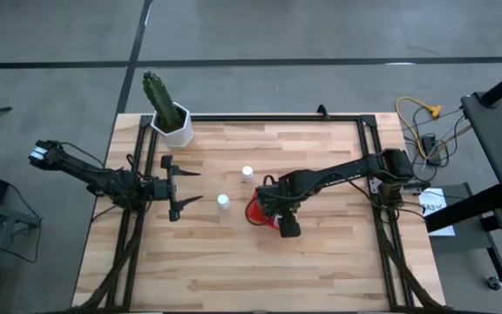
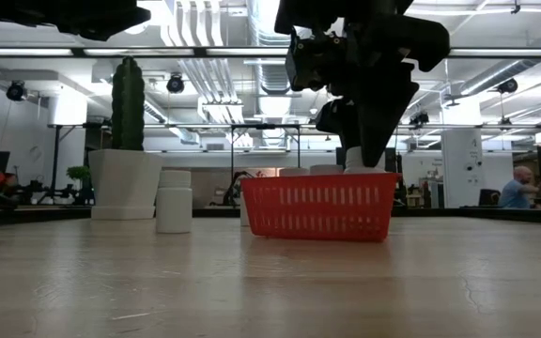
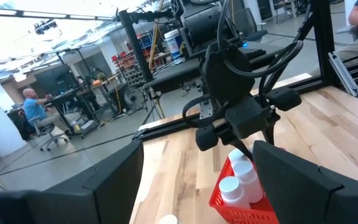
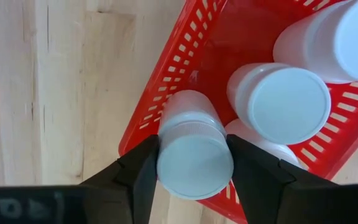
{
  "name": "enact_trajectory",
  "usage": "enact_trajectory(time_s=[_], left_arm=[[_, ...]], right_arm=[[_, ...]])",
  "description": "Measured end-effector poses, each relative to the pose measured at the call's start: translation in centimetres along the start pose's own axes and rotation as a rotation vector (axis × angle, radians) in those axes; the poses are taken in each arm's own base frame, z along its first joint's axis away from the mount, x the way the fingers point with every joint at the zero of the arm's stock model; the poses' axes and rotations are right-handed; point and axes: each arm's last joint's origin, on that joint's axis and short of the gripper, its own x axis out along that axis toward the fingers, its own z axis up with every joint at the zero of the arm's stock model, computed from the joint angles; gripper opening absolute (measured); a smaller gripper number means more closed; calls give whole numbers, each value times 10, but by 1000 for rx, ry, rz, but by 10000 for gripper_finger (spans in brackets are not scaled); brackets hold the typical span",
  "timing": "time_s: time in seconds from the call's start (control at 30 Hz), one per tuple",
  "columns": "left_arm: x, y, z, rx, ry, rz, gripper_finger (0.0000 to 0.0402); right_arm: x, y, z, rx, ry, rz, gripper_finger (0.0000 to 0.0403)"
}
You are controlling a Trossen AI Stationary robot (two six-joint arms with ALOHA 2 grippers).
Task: Pick and place pill bottles into a basket
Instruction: Put the white pill bottle into the red bin
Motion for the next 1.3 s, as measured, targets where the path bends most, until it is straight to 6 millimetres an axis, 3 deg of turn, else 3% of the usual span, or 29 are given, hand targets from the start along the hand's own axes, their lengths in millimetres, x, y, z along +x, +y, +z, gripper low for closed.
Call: enact_trajectory(time_s=[0.87,1.3], left_arm=[[0,0,0,0,0,-1,283],[0,0,1,-1,-2,0,283]], right_arm=[[0,0,-1,17,5,-1,194],[-19,4,6,11,-2,-1,194]])
